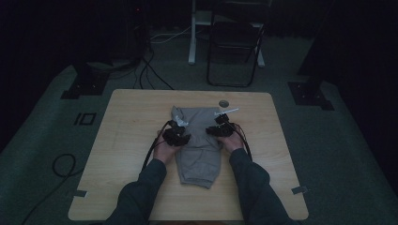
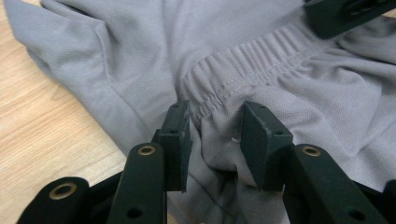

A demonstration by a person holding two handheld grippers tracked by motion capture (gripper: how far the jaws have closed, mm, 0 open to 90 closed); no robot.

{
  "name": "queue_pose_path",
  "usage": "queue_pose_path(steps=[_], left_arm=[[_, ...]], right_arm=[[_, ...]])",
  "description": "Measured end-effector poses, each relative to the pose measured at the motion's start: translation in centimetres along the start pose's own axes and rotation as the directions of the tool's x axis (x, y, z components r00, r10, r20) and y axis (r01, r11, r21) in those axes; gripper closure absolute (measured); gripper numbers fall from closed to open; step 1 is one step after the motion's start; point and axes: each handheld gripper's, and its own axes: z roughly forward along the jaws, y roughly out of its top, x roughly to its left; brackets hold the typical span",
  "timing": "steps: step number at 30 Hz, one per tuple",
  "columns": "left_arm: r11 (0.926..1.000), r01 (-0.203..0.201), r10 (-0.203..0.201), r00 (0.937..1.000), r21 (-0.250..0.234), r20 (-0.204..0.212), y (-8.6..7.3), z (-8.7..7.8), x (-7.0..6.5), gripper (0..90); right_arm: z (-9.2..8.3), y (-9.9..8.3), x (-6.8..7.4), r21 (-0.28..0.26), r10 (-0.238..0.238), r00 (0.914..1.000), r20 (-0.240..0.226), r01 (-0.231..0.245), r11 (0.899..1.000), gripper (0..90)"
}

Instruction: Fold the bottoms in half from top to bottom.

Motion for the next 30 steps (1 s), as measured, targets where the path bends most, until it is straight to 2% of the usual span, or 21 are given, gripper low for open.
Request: queue_pose_path(steps=[4,7,9,10,11,12,15,16,19,23,26,27,28,30], left_arm=[[0.9998,0.014,-0.014,0.9998,-0.017,-0.013,0.0,-0.7,0.6,62.1],[0.9986,0.040,-0.041,0.9987,-0.035,-0.030,0.2,-1.0,1.2,62.2],[0.9980,0.050,-0.051,0.9981,-0.038,-0.035,0.3,-1.0,1.3,62.1],[0.9973,0.062,-0.064,0.9969,-0.040,-0.045,0.7,-1.0,1.6,62.1],[0.9971,0.064,-0.065,0.9967,-0.041,-0.047,0.8,-0.9,1.6,61.9],[0.9973,0.062,-0.064,0.9967,-0.039,-0.051,1.1,-0.8,1.6,61.5],[0.9979,0.054,-0.056,0.9968,-0.037,-0.056,1.5,-0.5,1.5,60.8],[0.9973,0.062,-0.064,0.9964,-0.039,-0.056,2.0,-0.1,1.4,60.6],[0.9969,0.072,-0.073,0.9962,-0.033,-0.048,2.5,0.5,1.1,60.1],[0.9993,0.038,-0.037,0.9986,0.005,-0.039,2.5,1.7,0.3,59.3],[0.9987,0.012,-0.011,0.9997,0.049,-0.023,2.1,2.4,-0.2,59.1],[0.9987,0.012,-0.011,0.9997,0.049,-0.023,2.1,2.4,-0.2,59.1],[0.9992,0.005,-0.005,1.0000,0.039,0.000,1.7,2.3,-0.6,59.1],[0.9992,-0.014,0.014,0.9999,0.037,0.008,1.5,1.9,-0.9,59.2]], right_arm=[[-1.7,-0.4,0.8,-0.070,-0.070,0.9974,-0.013,0.069,0.995,76.4],[-2.8,-1.0,1.5,-0.108,-0.134,0.9910,-0.013,0.131,0.985,76.4],[-3.1,-1.2,1.7,-0.113,-0.150,0.9886,-0.014,0.147,0.983,76.4],[-3.4,-1.4,1.9,-0.116,-0.165,0.9861,-0.015,0.162,0.980,76.4],[-3.9,-1.9,2.4,-0.135,-0.199,0.9795,-0.032,0.193,0.972,76.4],[-4.1,-2.2,2.6,-0.141,-0.211,0.9766,-0.040,0.204,0.969,76.4],[-4.4,-2.7,3.0,-0.152,-0.226,0.9720,-0.063,0.215,0.965,76.4],[-4.7,-3.3,3.4,-0.155,-0.243,0.9662,-0.087,0.228,0.961,76.5],[-4.7,-4.1,3.8,-0.142,-0.269,0.9575,-0.103,0.254,0.957,76.3],[-4.8,-4.7,4.2,-0.131,-0.295,0.9474,-0.124,0.279,0.951,76.2],[-4.9,-5.0,4.2,-0.127,-0.301,0.9443,-0.133,0.285,0.950,74.9],[-4.9,-5.0,4.2,-0.127,-0.301,0.9443,-0.133,0.285,0.950,74.9],[-4.9,-5.0,4.1,-0.124,-0.299,0.9443,-0.137,0.283,0.951,74.1],[-5.2,-5.0,3.6,-0.123,-0.284,0.9487,-0.138,0.269,0.955,67.1]])
